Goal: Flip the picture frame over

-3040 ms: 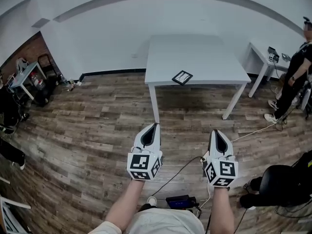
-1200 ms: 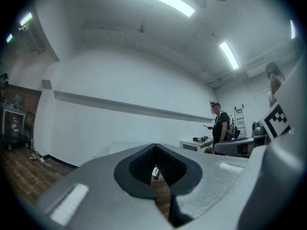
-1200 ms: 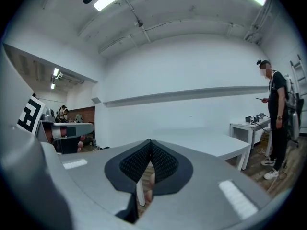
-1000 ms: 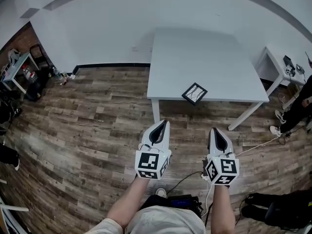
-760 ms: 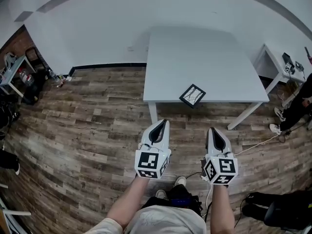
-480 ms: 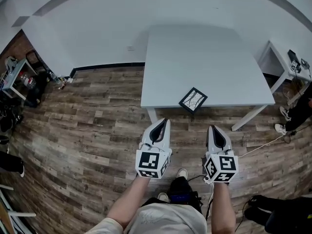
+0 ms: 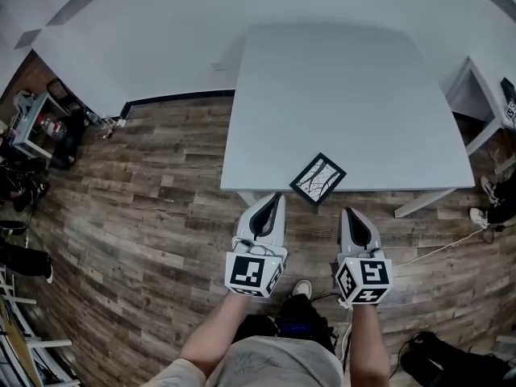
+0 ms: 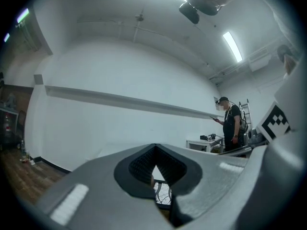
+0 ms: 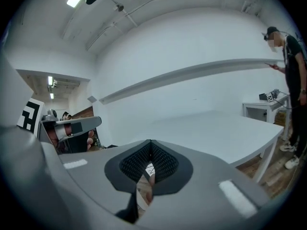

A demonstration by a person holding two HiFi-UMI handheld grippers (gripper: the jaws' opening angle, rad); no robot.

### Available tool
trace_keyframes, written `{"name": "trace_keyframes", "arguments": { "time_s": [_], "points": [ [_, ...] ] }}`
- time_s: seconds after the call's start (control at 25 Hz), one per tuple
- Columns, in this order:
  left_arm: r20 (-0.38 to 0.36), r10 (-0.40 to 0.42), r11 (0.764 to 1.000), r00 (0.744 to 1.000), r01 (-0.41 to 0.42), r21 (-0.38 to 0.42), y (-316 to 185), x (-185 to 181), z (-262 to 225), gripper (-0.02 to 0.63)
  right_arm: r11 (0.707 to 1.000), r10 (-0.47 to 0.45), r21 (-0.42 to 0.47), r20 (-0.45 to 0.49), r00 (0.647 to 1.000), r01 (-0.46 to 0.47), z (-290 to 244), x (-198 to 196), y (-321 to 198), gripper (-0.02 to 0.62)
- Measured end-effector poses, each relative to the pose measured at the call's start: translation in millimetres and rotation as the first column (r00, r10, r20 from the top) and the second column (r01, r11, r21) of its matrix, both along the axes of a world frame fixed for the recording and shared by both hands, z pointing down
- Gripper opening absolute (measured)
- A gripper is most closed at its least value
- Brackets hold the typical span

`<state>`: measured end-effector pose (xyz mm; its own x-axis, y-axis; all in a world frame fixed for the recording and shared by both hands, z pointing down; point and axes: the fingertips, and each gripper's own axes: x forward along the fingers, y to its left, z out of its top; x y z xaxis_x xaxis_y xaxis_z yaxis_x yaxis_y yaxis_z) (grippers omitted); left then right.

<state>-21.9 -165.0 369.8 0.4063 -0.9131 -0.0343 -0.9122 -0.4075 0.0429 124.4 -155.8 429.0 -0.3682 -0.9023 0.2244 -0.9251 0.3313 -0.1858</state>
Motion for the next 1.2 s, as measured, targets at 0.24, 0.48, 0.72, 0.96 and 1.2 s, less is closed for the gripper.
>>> {"name": "trace_keyframes", "arguments": {
  "time_s": [0.24, 0.48, 0.72, 0.96, 1.2],
  "points": [
    [-0.012, -0.001, 1.0, 1.0, 0.001, -0.006, -18.1, 3.7, 17.0, 0.0, 0.997, -0.03, -0.073, 0.098, 0.995, 0.037, 31.3, -7.6, -19.1, 0.026],
    [-0.041, 0.005, 1.0, 0.999, -0.006, -0.024, -30.4, -6.6, 47.4, 0.0, 0.986, 0.011, -0.162, 0.288, 0.958, 0.038, 71.5, -18.1, -27.3, 0.026],
    [-0.083, 0.016, 0.997, 0.996, -0.022, -0.069, -42.9, -11.2, 80.8, 0.0, 0.958, 0.047, -0.264, 0.523, 0.851, 0.11, 120.5, -31.2, -29.1, 0.099],
    [-0.075, 0.043, 0.997, 0.996, -0.048, -0.064, -47.9, -8.1, 103.4, 0.0, 0.944, 0.06, -0.273, 0.699, 0.713, 0.188, 156.3, -45.2, -31.0, 0.201],
    [-0.091, 0.053, 0.997, 0.994, -0.058, -0.048, -47.6, -5.4, 120.5, 0.0, 0.961, 0.043, -0.166, 0.88, 0.473, 0.222, 167.2, -45.6, -39.5, 0.259]
  ]
}}
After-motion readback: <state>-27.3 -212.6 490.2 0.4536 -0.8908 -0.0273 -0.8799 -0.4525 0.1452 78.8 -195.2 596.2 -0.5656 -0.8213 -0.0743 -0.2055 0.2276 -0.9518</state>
